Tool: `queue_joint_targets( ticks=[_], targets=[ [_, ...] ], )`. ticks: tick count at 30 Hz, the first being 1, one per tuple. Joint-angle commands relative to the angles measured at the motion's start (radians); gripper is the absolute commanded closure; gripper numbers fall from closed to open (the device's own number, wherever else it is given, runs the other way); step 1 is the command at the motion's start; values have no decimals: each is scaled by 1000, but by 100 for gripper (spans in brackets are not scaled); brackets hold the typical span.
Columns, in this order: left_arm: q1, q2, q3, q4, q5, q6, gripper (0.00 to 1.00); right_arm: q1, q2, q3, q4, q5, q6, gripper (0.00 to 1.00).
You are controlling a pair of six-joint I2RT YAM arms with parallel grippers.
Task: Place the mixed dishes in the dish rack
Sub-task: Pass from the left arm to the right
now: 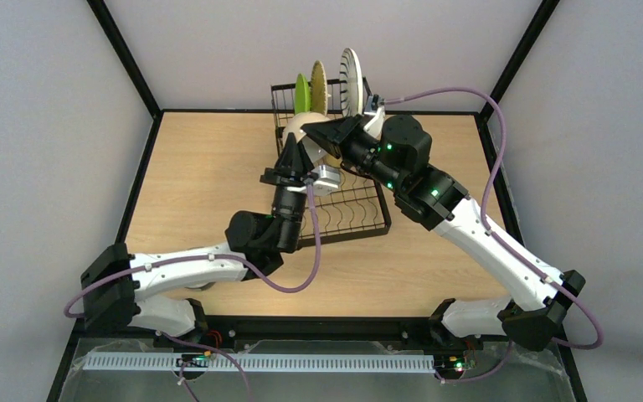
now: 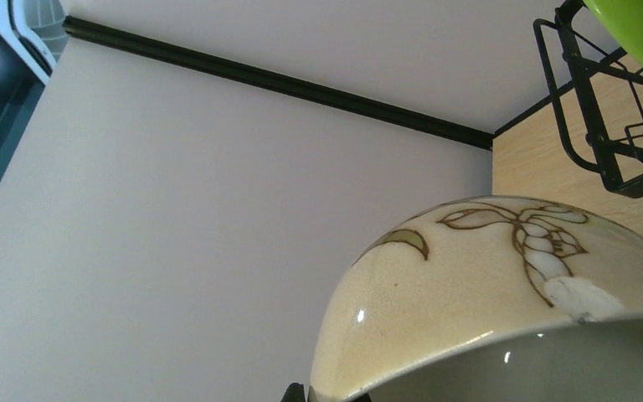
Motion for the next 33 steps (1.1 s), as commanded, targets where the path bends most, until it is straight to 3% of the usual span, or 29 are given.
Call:
queue_joint_targets(
  ticks=[1,10,18,24,33],
  targets=[
    [-27,-94,20,-113,18,-111,83,-15,1,20,37,72,-124,100],
    [-28,-196,26,-378,15,-260,65,-15,6,-12,83,48,-163,100],
    [-27,-275,28,-557,16,-356,62,-16,7,-11,102,54,-202,100],
    [-28,-345,66,-778,24,-498,62,-21,14,-1,101,47,-252,100],
    [-30,-435,144,-1089,32,-696,62,-88,30,-21,76,-130,-359,100]
  ],
)
